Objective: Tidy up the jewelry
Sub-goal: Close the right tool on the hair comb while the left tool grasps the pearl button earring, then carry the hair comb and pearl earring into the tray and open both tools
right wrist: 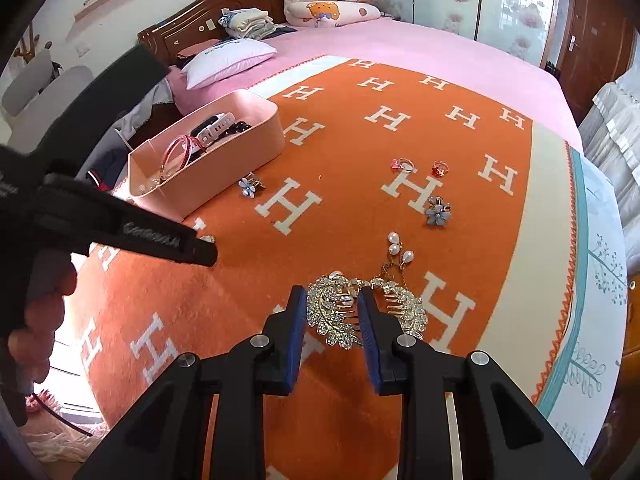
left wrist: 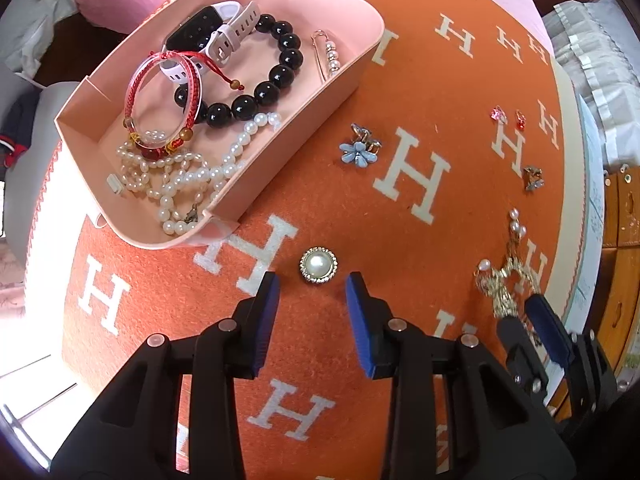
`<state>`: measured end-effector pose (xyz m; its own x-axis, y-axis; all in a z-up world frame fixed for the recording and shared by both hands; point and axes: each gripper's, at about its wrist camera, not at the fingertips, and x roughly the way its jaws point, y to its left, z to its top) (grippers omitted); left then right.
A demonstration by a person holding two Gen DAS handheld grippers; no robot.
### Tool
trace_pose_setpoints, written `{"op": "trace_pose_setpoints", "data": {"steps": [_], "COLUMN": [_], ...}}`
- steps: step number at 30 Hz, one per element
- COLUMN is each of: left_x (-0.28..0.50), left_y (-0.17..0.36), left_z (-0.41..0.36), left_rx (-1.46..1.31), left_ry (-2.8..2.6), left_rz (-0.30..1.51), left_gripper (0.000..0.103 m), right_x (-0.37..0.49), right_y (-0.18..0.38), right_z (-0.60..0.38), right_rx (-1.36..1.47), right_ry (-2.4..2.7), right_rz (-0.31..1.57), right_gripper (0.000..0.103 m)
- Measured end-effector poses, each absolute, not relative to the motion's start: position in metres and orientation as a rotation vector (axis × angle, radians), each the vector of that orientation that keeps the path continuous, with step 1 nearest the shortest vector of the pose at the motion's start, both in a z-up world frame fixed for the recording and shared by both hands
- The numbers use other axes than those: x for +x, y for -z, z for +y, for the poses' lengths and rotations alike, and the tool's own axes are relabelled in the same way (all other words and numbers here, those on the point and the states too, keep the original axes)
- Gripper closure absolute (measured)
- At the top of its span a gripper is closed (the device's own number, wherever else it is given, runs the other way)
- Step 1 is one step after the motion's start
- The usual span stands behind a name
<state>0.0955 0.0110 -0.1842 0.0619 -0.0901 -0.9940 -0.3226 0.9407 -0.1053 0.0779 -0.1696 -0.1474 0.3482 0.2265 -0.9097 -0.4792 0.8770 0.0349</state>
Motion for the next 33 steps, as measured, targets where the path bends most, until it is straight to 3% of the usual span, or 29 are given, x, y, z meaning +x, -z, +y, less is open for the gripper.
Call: {"op": "trace_pose_setpoints", "data": {"steps": [6,8,9,15,16,24,26,28,30,33], "left_x": [0.104,0.108,0.109,0.111,0.108,0.096,0.094,0.088,0.082,0.076], "left_y": [0.187,0.188,0.188,0.187,0.186,0.168,0.165,0.160,0.156,0.150], "left_z": [-0.004,-0.009,-0.012,-0.022,-0.024,-0.033,-0.032,-0.029,-0.020,-0.012], "left_rx": [-0.301,-0.266,-0.256,-0.228,-0.228,-0.140,-0.129,-0.128,-0.134,-0.134], "left_ry": [-0.214,-0.235,-0.237,-0.205,-0.169,-0.086,-0.071,-0.057,-0.041,-0.018], "left_rz": [1.512,1.512,1.506,1.489,1.490,1.419,1.402,1.392,1.383,1.367], "left_gripper": [0.071,0.078,0.087,0.087,0.087,0.087,0.087,0.087,0.087,0.087], "right_x": [0.070,0.068,0.067,0.064,0.063,0.062,0.063,0.064,0.063,0.063], "right_y": [0.144,0.144,0.143,0.137,0.135,0.129,0.132,0.136,0.140,0.146], "right_z": [-0.174,-0.176,-0.177,-0.184,-0.184,-0.182,-0.186,-0.189,-0.190,-0.187], "right_rx": [-0.264,-0.268,-0.268,-0.264,-0.263,-0.300,-0.281,-0.287,-0.309,-0.345], "right_ry": [-0.470,-0.470,-0.469,-0.457,-0.458,-0.461,-0.452,-0.431,-0.414,-0.422], "right_rz": [1.116,1.113,1.112,1.096,1.089,1.097,1.129,1.153,1.147,1.152], "right_gripper": [0.078,0.078,0.078,0.079,0.101,0.103,0.098,0.075,0.061,0.060]}}
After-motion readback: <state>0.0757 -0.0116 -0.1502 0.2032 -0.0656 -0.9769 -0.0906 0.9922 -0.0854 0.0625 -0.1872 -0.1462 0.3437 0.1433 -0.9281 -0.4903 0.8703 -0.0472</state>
